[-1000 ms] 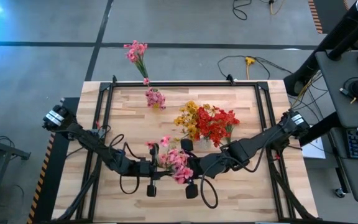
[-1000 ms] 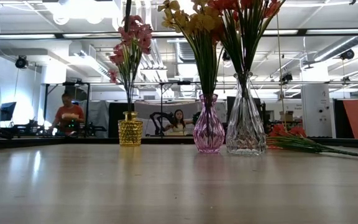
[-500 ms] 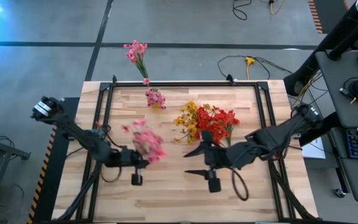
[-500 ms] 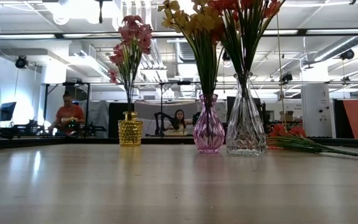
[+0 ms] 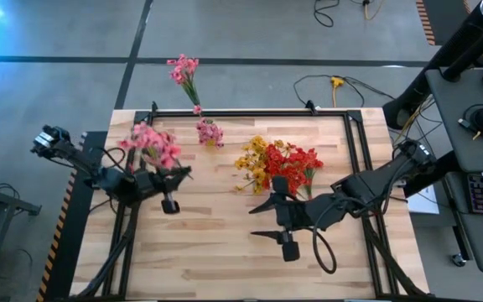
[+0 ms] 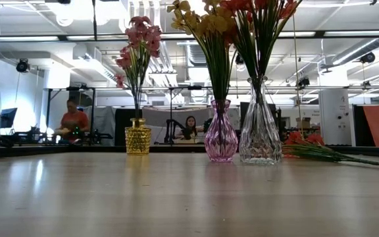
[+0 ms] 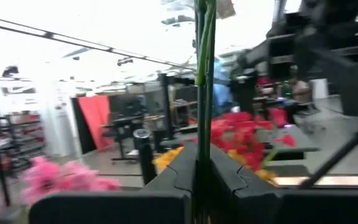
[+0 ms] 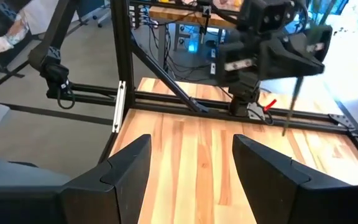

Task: Sort flowers into vase by color
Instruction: Put the pink flowers into the yellow vase

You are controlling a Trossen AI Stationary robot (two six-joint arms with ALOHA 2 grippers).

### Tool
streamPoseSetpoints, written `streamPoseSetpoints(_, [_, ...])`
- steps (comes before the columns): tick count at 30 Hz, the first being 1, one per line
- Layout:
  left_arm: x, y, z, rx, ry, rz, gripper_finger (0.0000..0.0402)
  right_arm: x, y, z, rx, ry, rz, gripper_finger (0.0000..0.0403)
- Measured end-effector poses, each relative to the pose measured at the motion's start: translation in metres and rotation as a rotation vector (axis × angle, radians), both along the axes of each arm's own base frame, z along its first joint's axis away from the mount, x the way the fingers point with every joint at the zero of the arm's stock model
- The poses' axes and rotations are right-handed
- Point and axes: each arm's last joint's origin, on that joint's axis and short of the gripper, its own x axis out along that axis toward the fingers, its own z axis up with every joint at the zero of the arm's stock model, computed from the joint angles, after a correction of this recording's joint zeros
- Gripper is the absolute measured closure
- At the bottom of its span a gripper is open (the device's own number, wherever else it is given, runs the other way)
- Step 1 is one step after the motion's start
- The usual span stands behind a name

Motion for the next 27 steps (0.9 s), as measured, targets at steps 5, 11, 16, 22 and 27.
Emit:
streamPoseSetpoints(5, [-0.006, 0.02, -0.008, 0.006, -0.006, 0.09, 0.0402, 0.0, 0.0, 0.001, -0.018, -0.011, 0.005, 0.0183])
streamPoseSetpoints(11, [-0.009, 0.039, -0.01, 0.041, -0.071, 0.194, 0.0402, 0.0, 0.0, 0.001, -0.026, -0.014, 0.0, 0.0183])
streamPoseSetpoints(16, [-0.011, 0.058, -0.012, 0.087, -0.165, 0.209, 0.0401, 0.001, -0.001, -0.001, -0.035, -0.01, -0.009, 0.0183])
streamPoseSetpoints(22, [-0.008, 0.086, -0.019, 0.096, -0.156, 0.322, 0.0401, 0.001, -0.001, -0.002, -0.055, -0.01, -0.01, 0.0183])
streamPoseSetpoints(27, [-0.007, 0.115, -0.023, 0.069, -0.179, 0.344, 0.0401, 0.001, -0.001, -0.002, -0.065, -0.011, -0.007, 0.0183])
